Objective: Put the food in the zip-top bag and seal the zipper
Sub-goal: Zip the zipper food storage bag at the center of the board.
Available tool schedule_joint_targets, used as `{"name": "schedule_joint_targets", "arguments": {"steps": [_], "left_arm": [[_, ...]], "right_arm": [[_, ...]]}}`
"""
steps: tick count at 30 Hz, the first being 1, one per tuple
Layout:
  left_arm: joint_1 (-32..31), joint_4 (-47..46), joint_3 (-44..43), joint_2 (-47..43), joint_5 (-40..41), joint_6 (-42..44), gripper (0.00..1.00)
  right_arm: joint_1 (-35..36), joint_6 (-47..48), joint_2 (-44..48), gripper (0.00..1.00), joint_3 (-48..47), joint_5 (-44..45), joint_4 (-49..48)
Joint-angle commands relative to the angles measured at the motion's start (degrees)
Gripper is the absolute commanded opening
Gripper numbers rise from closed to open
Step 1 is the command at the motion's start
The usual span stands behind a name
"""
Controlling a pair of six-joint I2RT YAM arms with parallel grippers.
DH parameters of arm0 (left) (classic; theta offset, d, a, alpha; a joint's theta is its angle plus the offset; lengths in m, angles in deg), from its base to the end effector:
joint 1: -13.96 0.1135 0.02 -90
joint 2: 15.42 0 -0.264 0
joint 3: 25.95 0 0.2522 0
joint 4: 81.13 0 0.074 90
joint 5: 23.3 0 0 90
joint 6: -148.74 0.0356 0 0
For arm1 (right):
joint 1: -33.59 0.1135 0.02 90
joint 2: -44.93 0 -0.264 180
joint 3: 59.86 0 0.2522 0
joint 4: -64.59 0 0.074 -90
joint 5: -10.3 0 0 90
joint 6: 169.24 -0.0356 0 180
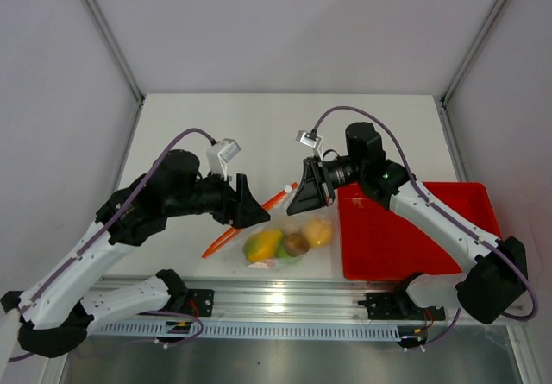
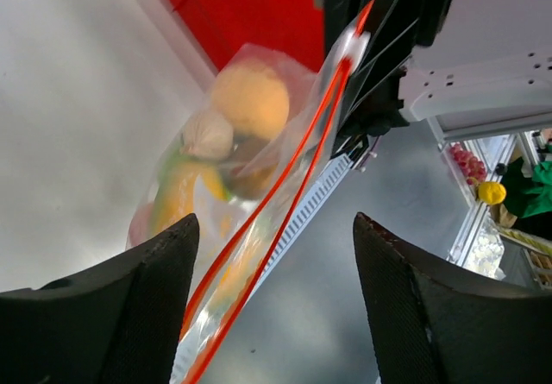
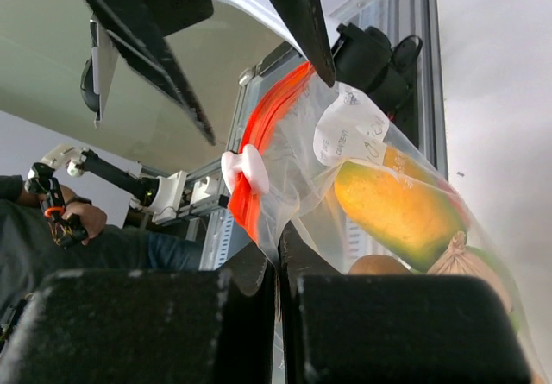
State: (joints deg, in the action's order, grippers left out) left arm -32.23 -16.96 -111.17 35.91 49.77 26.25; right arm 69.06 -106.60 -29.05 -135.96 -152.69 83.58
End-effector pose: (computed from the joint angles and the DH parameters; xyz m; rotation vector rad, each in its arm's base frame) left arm 0.1017 -0.1210 0.4058 0.4648 2.2376 -1.0908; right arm 0.2082 0.1902 0.3521 -1.1404 1.7688 1.8782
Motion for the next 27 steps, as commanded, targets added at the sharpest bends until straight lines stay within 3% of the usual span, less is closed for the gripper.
{"name": "schedule_joint_targets", "arguments": {"steps": [1,8,11,17,21,24,27], "left_arm": [[0.4,-8.8,1.1,1.7,-4.1,1.4,0.75],[0.3,-19.3,4.6,4.1,-13.8,0.9,0.74],[0.4,-19.7,5.1,5.1,-15.1,0.8,0.67],[0.5,-16.9,5.5,4.8,-15.3,1.3,0.35],[0.5,-14.8,5.9,3.9,-13.7,1.2,0.01],[0.5,-14.4,6.4,3.3,-13.0,0.9,0.01],[0.5,-14.5,6.4,2.5,-12.9,0.6,0.00]], "right_arm": [[1.1,1.1,0.5,0.00,-0.4,0.9,2.9],[1.5,1.9,1.4,0.00,-1.1,-0.6,5.5],[1.3,2.8,1.7,0.00,-1.2,-0.8,6.7],[-0.5,2.8,2.6,0.00,-1.5,-2.0,7.2],[-1.4,4.7,3.0,0.00,-2.6,-3.1,10.1],[-2.2,7.6,3.6,0.29,-3.0,-3.9,12.1],[-2.5,8.1,3.8,0.43,-3.1,-4.2,12.5]]}}
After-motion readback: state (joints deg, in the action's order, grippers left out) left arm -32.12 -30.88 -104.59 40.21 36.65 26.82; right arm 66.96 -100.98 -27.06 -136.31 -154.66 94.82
